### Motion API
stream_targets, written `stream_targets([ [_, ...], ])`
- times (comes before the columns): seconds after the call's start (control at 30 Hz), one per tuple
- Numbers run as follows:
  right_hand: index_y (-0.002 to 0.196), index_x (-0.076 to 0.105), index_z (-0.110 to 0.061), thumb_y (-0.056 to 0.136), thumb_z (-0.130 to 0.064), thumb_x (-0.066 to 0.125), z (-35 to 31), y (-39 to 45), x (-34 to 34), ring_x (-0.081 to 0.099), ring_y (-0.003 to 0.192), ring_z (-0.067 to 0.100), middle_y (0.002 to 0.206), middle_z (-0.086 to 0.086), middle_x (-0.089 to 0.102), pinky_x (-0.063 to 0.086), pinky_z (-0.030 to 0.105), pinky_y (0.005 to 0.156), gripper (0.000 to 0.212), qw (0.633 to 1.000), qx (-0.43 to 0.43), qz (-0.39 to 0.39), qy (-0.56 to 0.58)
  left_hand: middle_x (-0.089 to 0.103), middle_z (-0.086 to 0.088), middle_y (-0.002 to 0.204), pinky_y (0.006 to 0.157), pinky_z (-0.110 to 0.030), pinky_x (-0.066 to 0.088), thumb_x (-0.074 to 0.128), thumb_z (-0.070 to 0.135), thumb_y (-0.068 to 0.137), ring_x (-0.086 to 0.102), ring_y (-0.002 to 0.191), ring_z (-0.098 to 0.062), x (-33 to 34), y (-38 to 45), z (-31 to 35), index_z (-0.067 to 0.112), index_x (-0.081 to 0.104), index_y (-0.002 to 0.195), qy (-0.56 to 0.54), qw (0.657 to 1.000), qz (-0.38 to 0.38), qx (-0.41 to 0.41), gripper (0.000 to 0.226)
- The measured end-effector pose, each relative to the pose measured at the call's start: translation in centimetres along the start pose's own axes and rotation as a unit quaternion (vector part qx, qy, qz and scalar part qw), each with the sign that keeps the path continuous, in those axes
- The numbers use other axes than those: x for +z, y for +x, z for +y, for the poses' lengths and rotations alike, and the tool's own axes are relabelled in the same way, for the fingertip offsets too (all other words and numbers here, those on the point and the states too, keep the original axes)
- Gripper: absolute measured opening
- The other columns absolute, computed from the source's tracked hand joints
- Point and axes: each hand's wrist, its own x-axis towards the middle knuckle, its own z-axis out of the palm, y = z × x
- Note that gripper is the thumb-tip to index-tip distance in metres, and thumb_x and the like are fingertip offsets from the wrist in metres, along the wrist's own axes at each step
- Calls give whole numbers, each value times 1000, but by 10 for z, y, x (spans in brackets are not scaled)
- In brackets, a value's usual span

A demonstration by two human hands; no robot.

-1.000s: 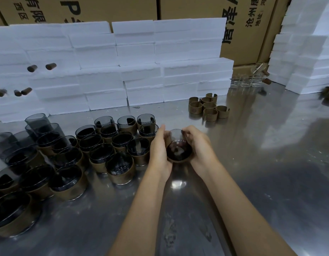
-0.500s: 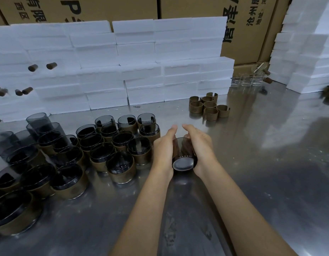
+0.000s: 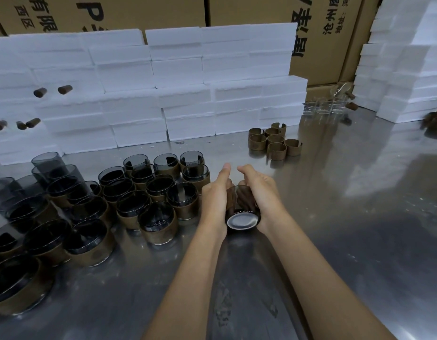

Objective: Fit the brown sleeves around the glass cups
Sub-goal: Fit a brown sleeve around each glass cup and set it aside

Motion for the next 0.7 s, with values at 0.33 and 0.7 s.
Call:
stream_targets([
  [0.33,53,39,-19,94,-38,67,-16,10,-20,36,43,10,50,-3,34,34,16,42,53,981,-108,161,29,76,-5,104,59,-27,53,86,52,74,74,80,-13,4,-15,3,16,59,124,163,968,-188,3,67],
  [0.7,113,73,-23,83,-32,77,-4,5,-10,70,110,19,112,4,76,52,35,99,31,984,-77,-120,-103,63,-24,133,107,-41,51,53,37,105,63,122,-33,-6,-2,14,-4,54,143,-289,948,-118,-67,55],
])
